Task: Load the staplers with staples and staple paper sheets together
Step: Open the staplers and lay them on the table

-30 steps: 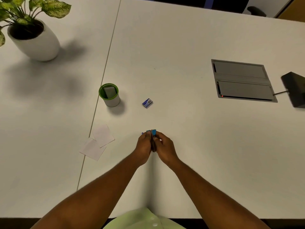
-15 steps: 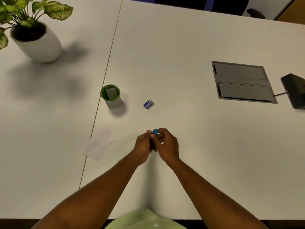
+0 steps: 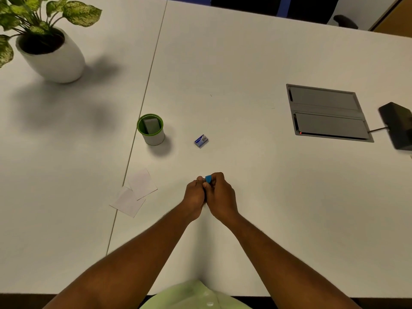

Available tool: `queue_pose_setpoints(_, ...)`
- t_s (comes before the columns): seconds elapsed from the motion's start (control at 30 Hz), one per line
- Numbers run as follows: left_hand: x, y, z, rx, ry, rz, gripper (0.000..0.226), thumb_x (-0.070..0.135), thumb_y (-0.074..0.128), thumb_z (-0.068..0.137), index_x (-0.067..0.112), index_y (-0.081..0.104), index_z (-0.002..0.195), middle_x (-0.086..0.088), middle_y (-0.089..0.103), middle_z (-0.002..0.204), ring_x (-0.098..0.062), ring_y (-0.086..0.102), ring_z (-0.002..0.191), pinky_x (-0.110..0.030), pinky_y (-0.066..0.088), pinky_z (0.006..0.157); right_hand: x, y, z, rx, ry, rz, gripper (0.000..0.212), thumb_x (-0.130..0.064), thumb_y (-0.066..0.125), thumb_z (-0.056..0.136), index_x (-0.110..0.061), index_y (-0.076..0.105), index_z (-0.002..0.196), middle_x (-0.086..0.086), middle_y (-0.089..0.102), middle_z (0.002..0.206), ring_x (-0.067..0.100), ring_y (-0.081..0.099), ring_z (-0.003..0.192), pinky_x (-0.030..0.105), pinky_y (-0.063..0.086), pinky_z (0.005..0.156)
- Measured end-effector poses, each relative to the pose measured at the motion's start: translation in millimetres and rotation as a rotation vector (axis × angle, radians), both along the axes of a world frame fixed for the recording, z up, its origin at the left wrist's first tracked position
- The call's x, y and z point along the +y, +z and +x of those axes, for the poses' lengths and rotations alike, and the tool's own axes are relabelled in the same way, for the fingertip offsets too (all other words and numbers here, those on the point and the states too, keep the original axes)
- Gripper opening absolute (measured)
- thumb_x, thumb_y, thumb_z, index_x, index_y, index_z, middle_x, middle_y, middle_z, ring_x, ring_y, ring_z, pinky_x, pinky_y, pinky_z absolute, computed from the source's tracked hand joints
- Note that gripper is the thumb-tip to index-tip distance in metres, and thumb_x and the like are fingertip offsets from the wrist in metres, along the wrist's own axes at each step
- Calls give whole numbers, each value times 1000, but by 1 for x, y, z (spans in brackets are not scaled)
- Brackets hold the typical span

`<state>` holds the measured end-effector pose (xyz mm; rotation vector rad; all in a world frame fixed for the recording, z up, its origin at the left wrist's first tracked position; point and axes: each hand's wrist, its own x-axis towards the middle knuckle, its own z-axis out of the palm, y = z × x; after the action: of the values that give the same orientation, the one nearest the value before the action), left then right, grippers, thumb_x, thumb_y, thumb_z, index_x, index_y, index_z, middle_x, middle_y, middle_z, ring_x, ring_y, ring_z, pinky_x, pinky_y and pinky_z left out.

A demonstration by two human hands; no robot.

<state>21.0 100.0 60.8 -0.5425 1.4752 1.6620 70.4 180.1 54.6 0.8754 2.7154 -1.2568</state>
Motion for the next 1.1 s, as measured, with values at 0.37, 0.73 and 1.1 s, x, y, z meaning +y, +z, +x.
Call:
queue_pose_setpoints(0.37,-2,-8,0,-55,78,-26,36,23,35,109,7,64,95,-10,67,86,-19,64,83,-34,53,87,-12,15,4,-59,8,55,32,-42,48,101,-15,49,118,-1,66,93,16,66,80,26,54,68)
queue_pose_setpoints(0.73,-8,6,-13,-293,306,199,46,44,34,107,9,62,118,-9,79,93,-25,74,91,-37,57,79,-19,17,14,142,-87,-67,23,-27,48,103,-11,42,119,3,67,100,16,68,82,24,57,66)
queue_pose_setpoints(1.1,-3,0,-8,-163,264,137,36,42,42,105,14,62,115,-8,71,103,-25,68,98,-42,53,95,-14,19,24,237,-5,-90,15,-26,48,104,-27,51,119,-16,66,97,-2,68,82,9,53,71)
